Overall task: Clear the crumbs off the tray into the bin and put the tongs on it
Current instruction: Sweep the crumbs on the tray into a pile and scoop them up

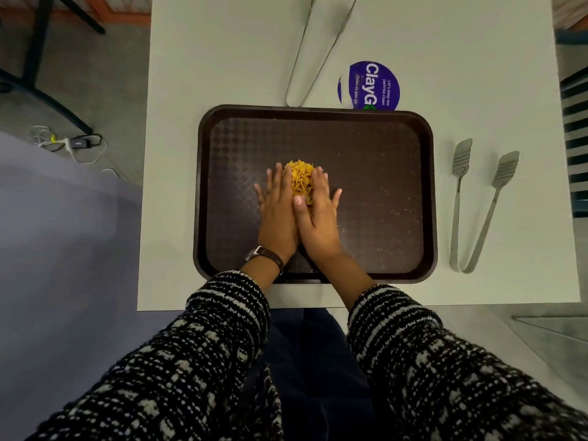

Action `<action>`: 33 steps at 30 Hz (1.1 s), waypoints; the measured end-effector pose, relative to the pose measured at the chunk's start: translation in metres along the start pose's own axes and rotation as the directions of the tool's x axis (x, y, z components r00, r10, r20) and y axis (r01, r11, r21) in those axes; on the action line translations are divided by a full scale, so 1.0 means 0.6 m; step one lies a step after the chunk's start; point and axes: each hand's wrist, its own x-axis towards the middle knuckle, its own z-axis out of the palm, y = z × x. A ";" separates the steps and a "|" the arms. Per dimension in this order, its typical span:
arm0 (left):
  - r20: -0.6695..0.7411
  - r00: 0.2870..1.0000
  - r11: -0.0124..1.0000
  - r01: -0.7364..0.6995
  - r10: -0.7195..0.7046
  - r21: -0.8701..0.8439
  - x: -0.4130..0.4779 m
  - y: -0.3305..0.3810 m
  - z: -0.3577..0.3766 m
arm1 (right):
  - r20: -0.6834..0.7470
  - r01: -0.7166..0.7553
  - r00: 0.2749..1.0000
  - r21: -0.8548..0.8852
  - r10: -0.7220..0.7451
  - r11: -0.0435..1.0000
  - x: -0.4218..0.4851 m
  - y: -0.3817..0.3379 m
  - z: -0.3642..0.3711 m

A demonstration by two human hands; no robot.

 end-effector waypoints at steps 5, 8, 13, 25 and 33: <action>0.000 0.999 0.991 0.032 -0.033 -0.129 0.006 0.011 0.013 | -0.020 -0.020 1.000 0.081 0.022 0.997 0.005 -0.003 0.006; -0.021 0.999 0.946 0.036 -0.045 -0.321 0.007 0.030 0.012 | -0.035 -0.068 0.996 0.198 0.077 0.978 0.007 -0.011 0.007; -0.033 0.991 0.825 0.091 -0.131 -0.557 0.006 0.049 0.007 | -0.029 -0.163 0.980 0.457 0.198 0.874 0.003 -0.037 0.003; 0.166 0.853 0.015 0.199 -0.495 -0.980 0.023 0.103 -0.042 | 0.184 -0.257 0.851 0.963 0.492 0.084 0.024 -0.090 -0.031; 0.374 0.849 -0.359 0.239 -0.373 -0.902 0.006 0.113 -0.053 | 0.180 -0.152 0.869 0.984 0.462 -0.099 0.015 -0.092 -0.031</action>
